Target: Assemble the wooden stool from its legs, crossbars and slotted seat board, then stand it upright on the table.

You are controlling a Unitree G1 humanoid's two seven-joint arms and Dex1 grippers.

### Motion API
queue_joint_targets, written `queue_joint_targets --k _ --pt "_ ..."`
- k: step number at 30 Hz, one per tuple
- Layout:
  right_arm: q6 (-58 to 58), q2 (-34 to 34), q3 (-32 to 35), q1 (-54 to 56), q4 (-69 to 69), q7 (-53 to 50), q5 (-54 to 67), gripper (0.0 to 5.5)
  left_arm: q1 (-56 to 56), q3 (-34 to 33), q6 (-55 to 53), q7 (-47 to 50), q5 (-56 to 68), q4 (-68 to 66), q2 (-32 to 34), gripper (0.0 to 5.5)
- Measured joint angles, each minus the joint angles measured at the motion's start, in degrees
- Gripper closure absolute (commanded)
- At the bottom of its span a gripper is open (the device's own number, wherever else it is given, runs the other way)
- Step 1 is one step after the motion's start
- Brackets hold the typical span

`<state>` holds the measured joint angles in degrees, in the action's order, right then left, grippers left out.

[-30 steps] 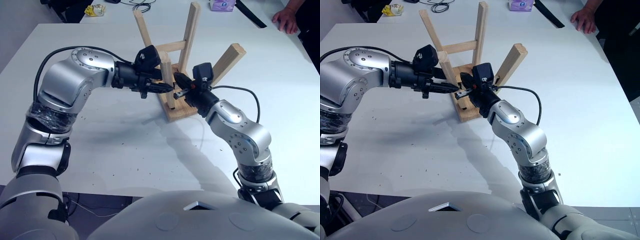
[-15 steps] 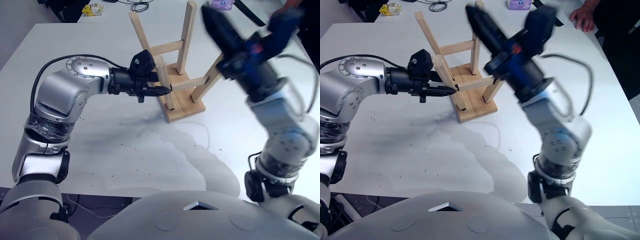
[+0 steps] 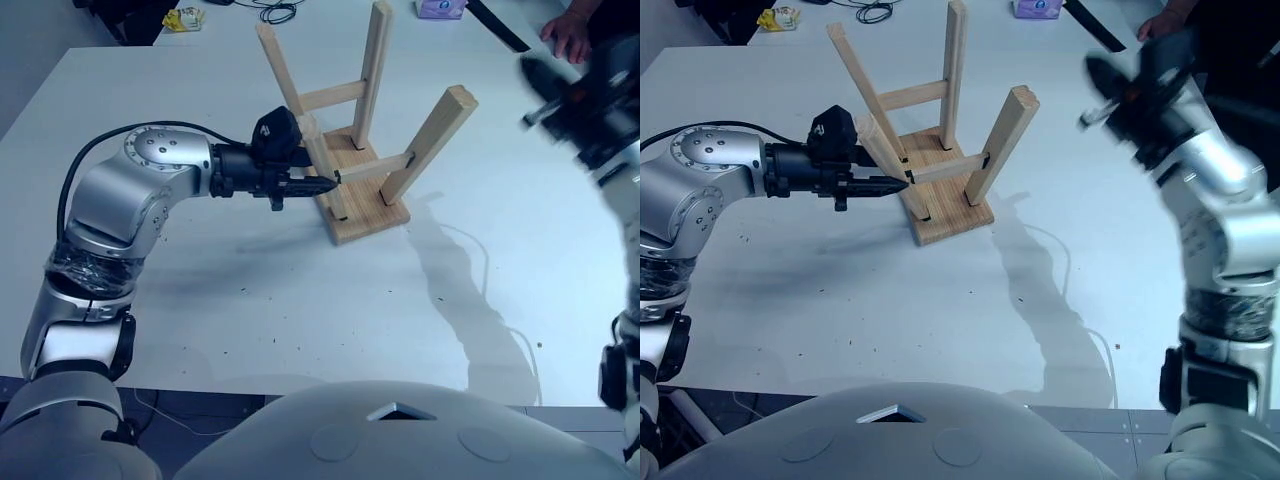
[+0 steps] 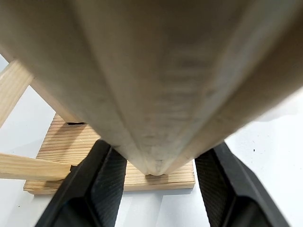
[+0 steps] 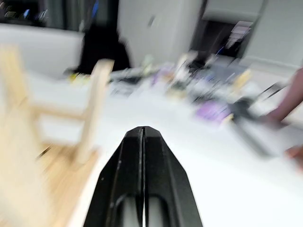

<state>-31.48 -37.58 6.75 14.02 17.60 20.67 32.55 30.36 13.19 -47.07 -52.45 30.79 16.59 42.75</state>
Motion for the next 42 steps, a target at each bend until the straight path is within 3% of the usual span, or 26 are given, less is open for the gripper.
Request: queue_joint_targets --k 1,6,13,16,21,23,29,31,36,40,42 --pt "0.06 1.06 -0.25 -0.4 0.24 0.07 -0.36 5.5 -0.25 -0.02 0.42 0.29 -0.05 -0.03 -0.42 3.08" --pt "0.7 1.88 0.36 -1.79 -0.05 0.29 -2.5 5.5 -8.1 3.46 -4.61 0.65 -0.59 -3.97 -1.8 2.28" --pt "0.7 3.66 0.34 -4.31 0.17 1.45 -3.77 5.5 -9.43 -4.32 -6.37 1.58 0.87 -1.42 -0.34 2.28" --pt "0.83 4.63 0.43 -4.87 2.02 0.82 -4.45 5.5 -13.6 -10.69 -6.72 7.35 -0.06 1.43 0.04 2.28" --pt "-0.08 8.33 1.2 -7.3 9.04 -4.22 -4.79 5.5 -19.4 -27.2 -12.93 29.08 -0.18 13.88 -12.78 2.28" --pt "-0.71 9.14 2.23 -7.68 10.71 -7.49 -6.26 5.5 -21.28 -28.38 -13.87 37.62 -0.76 20.88 -20.62 2.28" --pt "-1.07 9.92 1.76 -2.19 6.19 -14.05 -14.83 5.5 -25.03 -26.69 -12.7 62.26 -9.45 29.94 -42.93 2.28" --pt "-1.08 9.97 1.32 -0.44 4.58 -14.92 -17.09 5.5 -26.74 -24.99 -11.28 66.27 -12.4 31.25 -45.7 2.28" --pt "-2.84 10.95 -1.85 0.56 2.96 -12.88 -18.44 5.5 -29.55 -21.72 -11.31 69.26 -14.86 34.16 -46.76 2.28" --pt "-8.49 12.55 -7.45 0.39 7.4 -1.93 -9.53 5.5 -29.29 -10.77 -18.37 63.56 -10.77 35.01 -45.42 2.28" --pt "-12.2 10.08 -7.08 0.41 9.09 0.27 -7.52 5.5 -28.74 -9.23 -20.14 63.5 -11.68 34.56 -43.47 2.28"
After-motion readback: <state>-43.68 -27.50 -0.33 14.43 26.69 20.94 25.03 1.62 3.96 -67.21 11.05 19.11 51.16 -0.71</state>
